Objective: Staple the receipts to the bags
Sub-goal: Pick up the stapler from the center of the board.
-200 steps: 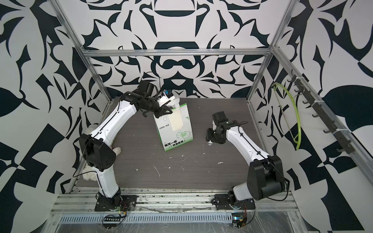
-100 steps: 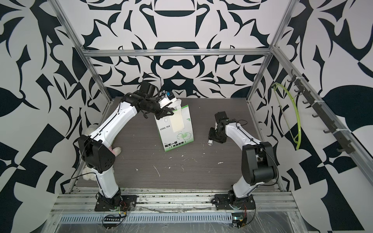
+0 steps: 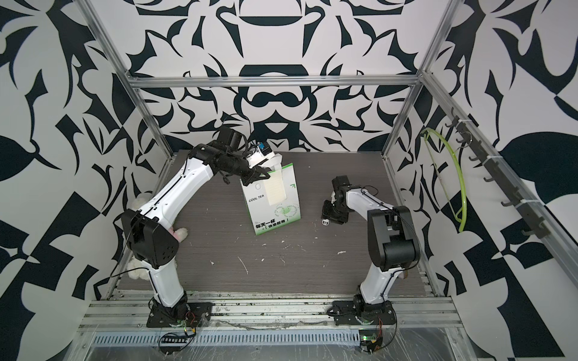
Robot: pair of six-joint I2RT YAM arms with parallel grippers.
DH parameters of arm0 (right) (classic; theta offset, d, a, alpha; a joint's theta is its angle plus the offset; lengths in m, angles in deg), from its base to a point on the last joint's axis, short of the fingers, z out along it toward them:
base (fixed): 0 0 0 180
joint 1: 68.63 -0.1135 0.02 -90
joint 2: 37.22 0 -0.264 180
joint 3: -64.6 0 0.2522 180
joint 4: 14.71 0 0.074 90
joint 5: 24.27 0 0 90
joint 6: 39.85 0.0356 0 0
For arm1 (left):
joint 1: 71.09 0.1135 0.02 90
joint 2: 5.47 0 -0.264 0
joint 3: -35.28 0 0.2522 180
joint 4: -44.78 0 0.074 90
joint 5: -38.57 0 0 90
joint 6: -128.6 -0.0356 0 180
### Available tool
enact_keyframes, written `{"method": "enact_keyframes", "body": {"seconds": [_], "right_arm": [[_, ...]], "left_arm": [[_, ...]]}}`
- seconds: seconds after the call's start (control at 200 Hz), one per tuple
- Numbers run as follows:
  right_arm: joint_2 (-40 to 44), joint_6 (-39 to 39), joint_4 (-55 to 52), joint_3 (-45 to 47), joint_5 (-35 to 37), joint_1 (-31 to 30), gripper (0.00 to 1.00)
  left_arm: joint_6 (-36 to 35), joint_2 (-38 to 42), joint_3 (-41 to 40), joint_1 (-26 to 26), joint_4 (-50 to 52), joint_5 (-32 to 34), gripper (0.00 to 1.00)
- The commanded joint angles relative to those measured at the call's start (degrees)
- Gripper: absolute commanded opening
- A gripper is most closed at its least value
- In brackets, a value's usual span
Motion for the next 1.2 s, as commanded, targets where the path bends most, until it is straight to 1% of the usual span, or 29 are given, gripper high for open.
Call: {"method": "enact_keyframes", "body": {"seconds": [0.0,0.3,0.355,0.38,0.515,0.595,0.67,0.72,0.77,0.84,0.925,1.01,1.075,1.195], "right_arm": [[0.3,-0.1,0.6,-2.1,0.6,0.2,0.47],[2.5,0.0,0.5,-1.3,2.3,0.1,0.29],[3.5,0.0,0.5,-0.8,2.8,0.2,0.20],[3.9,0.0,0.5,-0.6,3.0,0.1,0.18],[7.1,-0.5,-0.6,0.7,3.8,0.2,0.17],[11.8,-0.6,-3.2,1.8,5.1,0.1,0.17],[19.7,-0.1,-6.7,2.2,7.0,0.1,0.17],[25.5,0.0,-8.3,2.2,7.4,0.1,0.13],[30.6,-0.3,-9.6,1.3,7.1,0.1,0.09],[36.2,-1.2,-9.8,-0.2,4.3,0.0,0.09],[39.9,-1.3,-6.6,-1.7,-2.8,0.0,0.09],[40.7,0.4,0.3,-2.8,-9.8,-1.3,0.08],[40.4,1.4,6.8,-3.0,-11.5,-3.5,0.08],[37.1,0.5,16.3,-5.5,-10.2,-9.7,0.07]], "left_arm": [[-0.8,0.9,0.1,-0.3,1.6,0.3,0.00],[-1.1,0.8,-0.1,-0.5,1.9,0.3,0.00],[-1.2,0.8,-0.1,-0.6,1.9,0.4,0.00],[-1.3,0.8,-0.1,-0.6,1.9,0.4,0.00],[-1.4,0.8,0.1,-0.7,2.2,0.7,0.00],[-1.4,0.9,0.2,-0.8,2.5,0.6,0.00],[-1.4,1.0,0.2,-0.8,2.7,0.7,0.00],[-1.5,1.0,0.3,-0.8,2.8,0.8,0.00],[-1.6,0.9,0.4,-0.8,2.9,0.9,0.00],[-1.5,0.7,0.4,-0.8,3.0,0.8,0.00],[-1.2,0.4,0.6,-0.9,3.0,0.2,0.00],[-0.2,-0.3,1.5,-1.2,3.0,-0.2,0.00],[0.2,-0.7,2.2,-1.8,3.0,-0.5,0.00],[1.4,-1.8,3.6,-3.0,3.0,-0.2,0.00]]}}
